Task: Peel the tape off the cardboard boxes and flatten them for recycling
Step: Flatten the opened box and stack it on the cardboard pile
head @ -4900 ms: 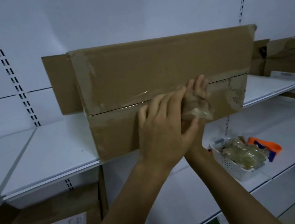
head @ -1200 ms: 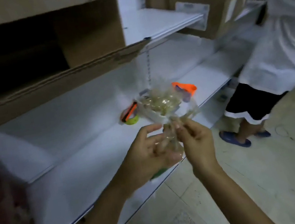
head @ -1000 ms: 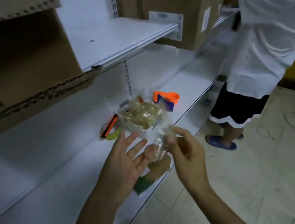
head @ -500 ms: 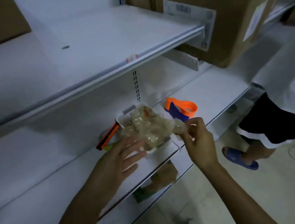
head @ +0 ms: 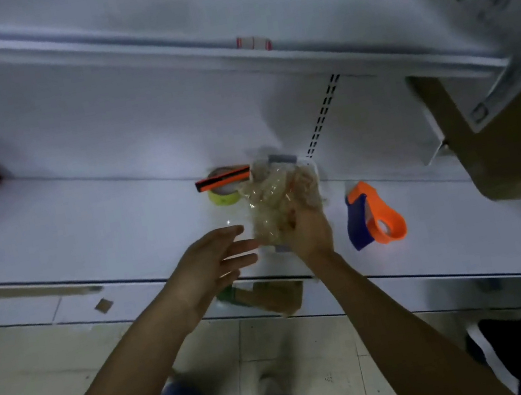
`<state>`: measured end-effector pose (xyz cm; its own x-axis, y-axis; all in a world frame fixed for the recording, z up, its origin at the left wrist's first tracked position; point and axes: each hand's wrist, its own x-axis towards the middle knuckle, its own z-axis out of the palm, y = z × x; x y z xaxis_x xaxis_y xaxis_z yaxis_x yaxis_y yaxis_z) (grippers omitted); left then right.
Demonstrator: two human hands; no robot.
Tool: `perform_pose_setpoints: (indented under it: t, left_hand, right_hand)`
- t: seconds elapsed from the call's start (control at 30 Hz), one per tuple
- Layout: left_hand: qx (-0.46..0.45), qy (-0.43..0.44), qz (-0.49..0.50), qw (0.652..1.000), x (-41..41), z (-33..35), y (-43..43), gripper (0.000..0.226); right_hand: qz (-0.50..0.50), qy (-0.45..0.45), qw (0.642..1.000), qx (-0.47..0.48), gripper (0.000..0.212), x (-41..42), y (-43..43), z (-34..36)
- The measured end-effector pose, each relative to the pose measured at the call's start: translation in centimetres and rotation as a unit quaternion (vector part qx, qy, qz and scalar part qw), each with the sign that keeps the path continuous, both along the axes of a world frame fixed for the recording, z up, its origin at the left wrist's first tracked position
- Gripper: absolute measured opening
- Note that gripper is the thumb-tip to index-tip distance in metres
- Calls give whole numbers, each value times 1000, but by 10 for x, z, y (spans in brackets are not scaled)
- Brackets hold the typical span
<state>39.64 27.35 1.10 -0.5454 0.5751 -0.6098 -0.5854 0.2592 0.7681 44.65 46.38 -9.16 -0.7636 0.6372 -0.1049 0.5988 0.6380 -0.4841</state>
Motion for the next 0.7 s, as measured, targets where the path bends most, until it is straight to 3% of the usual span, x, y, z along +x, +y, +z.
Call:
perform_pose_setpoints:
  t: [0.13,0.23,0.33,0.43,0.53,0.6,0.7]
  left_hand:
    - [-9,-2,45,999,18,-13,-15,30]
    - [-20,13,45,999,27,-18,-16,29]
    - [-14,31,53,998,38,-18,-19,28]
    - [-16,144,110,983,47,-13,-31,24]
    - [-39,307,153,939,41,5,-54,23]
    - [-48,421,162,891,27,32,-78,26]
    - [-44,576,166,799,3,93,-119,26]
  right_hand:
    - [56,75,990,-103,13,16,0,7]
    - [0,157,986,-50,11,35,-2,7]
    - [-11,180,983,-19,26,47,-5,15]
    - [43,239,970,-26,33,55,-30,38]
    - [149,313,934,-84,44,55,-77,84]
    - [229,360,903,-49,44,45,-107,125]
    - [316,471,823,24,38,21,-144,196]
